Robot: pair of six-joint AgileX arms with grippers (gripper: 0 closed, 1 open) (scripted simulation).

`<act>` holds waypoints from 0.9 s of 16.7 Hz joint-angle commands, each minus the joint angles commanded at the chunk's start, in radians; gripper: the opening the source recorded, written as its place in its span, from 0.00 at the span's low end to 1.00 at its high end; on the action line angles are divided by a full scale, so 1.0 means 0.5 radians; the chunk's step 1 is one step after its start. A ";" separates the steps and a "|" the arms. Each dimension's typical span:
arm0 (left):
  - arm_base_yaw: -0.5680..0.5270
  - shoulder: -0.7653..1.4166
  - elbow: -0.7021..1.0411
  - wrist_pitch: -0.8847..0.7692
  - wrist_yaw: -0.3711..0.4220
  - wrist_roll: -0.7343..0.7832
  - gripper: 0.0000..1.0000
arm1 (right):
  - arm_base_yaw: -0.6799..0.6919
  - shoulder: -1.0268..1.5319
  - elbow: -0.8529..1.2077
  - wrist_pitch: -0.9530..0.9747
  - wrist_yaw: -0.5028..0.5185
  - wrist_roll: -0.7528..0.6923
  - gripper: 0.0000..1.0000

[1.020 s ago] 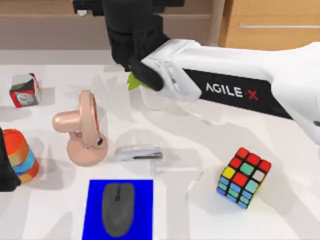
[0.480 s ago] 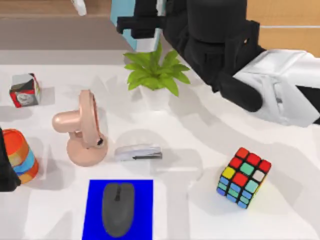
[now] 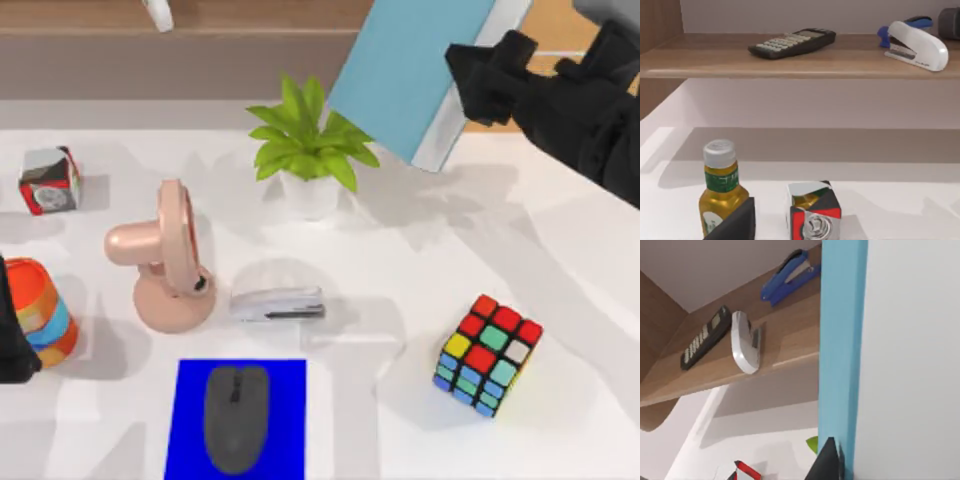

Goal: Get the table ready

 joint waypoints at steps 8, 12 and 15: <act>0.000 0.000 0.000 0.000 0.000 0.000 1.00 | -0.985 0.097 -0.335 0.134 -0.522 0.720 0.00; 0.000 0.000 0.000 0.000 0.000 0.000 1.00 | -1.483 0.365 -0.246 0.304 -0.662 1.064 0.00; 0.000 0.000 0.000 0.000 0.000 0.000 1.00 | -1.766 0.587 -0.101 0.452 -0.728 1.284 0.00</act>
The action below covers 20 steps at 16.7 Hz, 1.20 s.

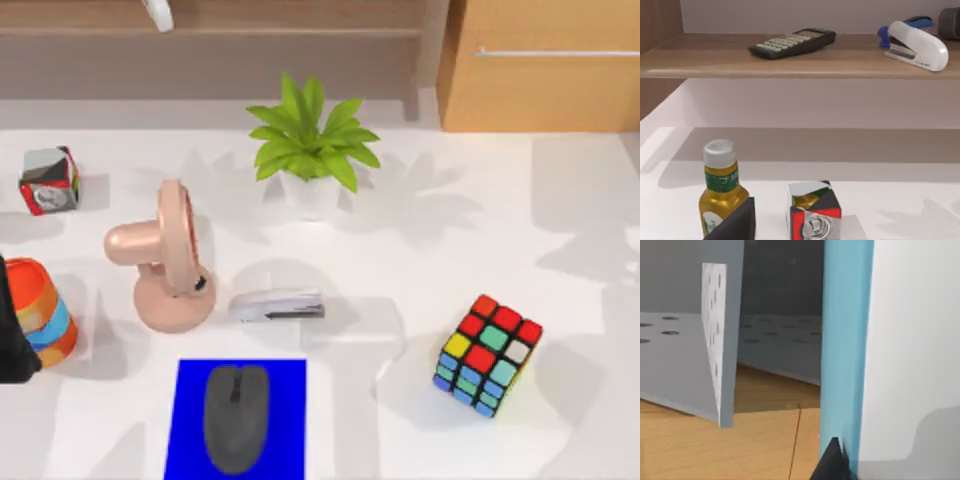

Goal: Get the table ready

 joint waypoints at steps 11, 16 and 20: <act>0.000 0.000 0.000 0.000 0.000 0.000 1.00 | -0.210 0.422 0.300 0.232 -0.070 0.272 0.00; 0.000 0.000 0.000 0.000 0.000 0.000 1.00 | -0.184 0.465 0.367 0.222 -0.048 0.288 0.00; 0.000 0.000 0.000 0.000 0.000 0.000 1.00 | -0.140 0.599 0.516 0.204 0.000 0.294 0.00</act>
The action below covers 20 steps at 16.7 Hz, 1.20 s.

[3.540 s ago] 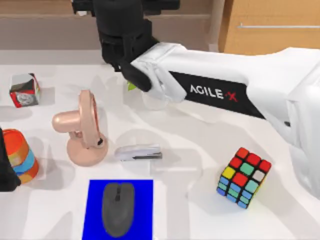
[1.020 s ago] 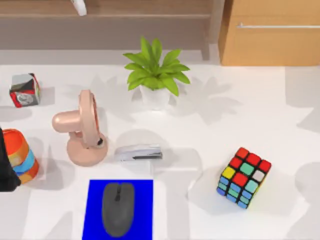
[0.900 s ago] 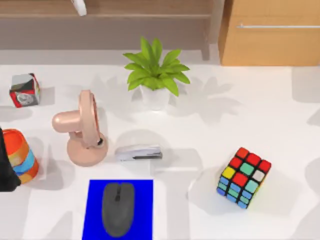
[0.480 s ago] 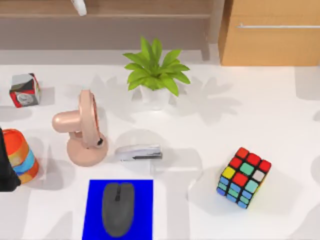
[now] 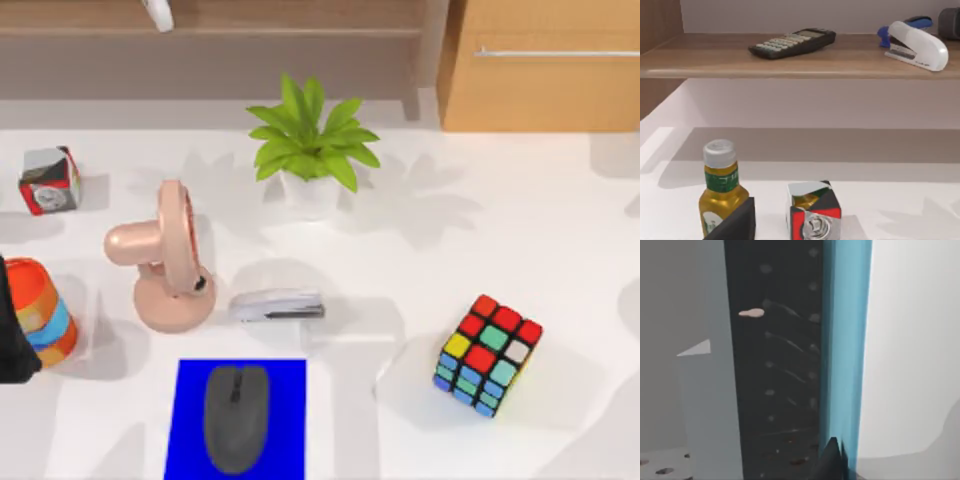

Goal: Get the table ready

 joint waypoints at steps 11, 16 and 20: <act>0.000 0.000 0.000 0.000 0.000 0.000 1.00 | 0.002 0.008 0.007 -0.002 0.003 0.001 0.53; 0.000 0.000 0.000 0.000 0.000 0.000 1.00 | 0.002 0.008 0.007 -0.002 0.003 0.001 0.90; 0.000 0.000 0.000 0.000 0.000 0.000 1.00 | 0.002 0.008 0.007 -0.002 0.003 0.001 1.00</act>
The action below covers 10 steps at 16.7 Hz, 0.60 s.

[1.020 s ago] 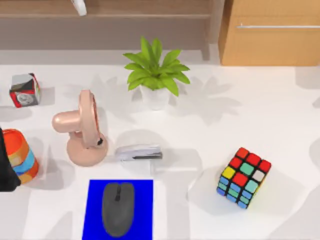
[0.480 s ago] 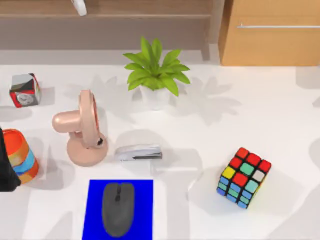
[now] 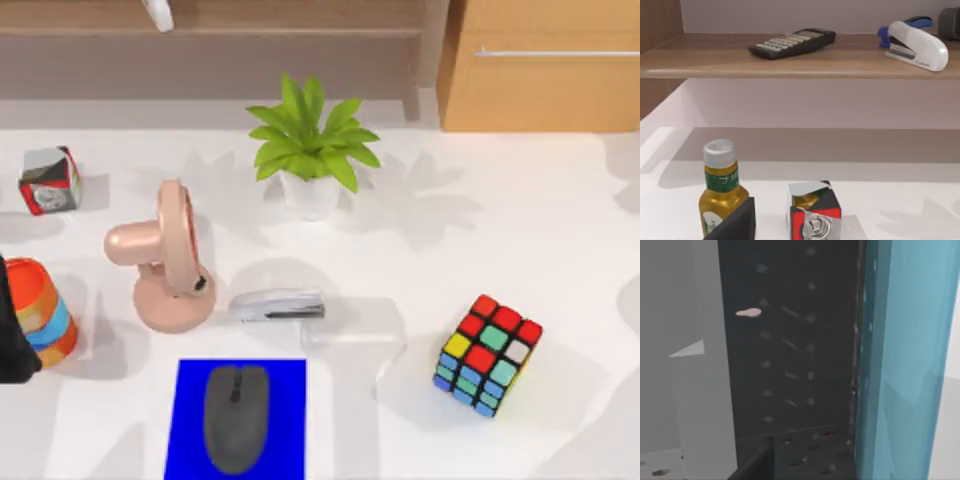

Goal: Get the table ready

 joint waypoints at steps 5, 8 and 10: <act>0.000 0.000 0.000 0.000 0.000 0.000 1.00 | 0.000 0.000 0.000 0.000 0.000 0.000 1.00; 0.000 0.000 0.000 0.000 0.000 0.000 1.00 | -0.011 -0.024 -0.023 0.006 -0.009 -0.002 1.00; 0.000 0.000 0.000 0.000 0.000 0.000 1.00 | -0.034 -0.087 -0.092 0.025 -0.031 -0.010 1.00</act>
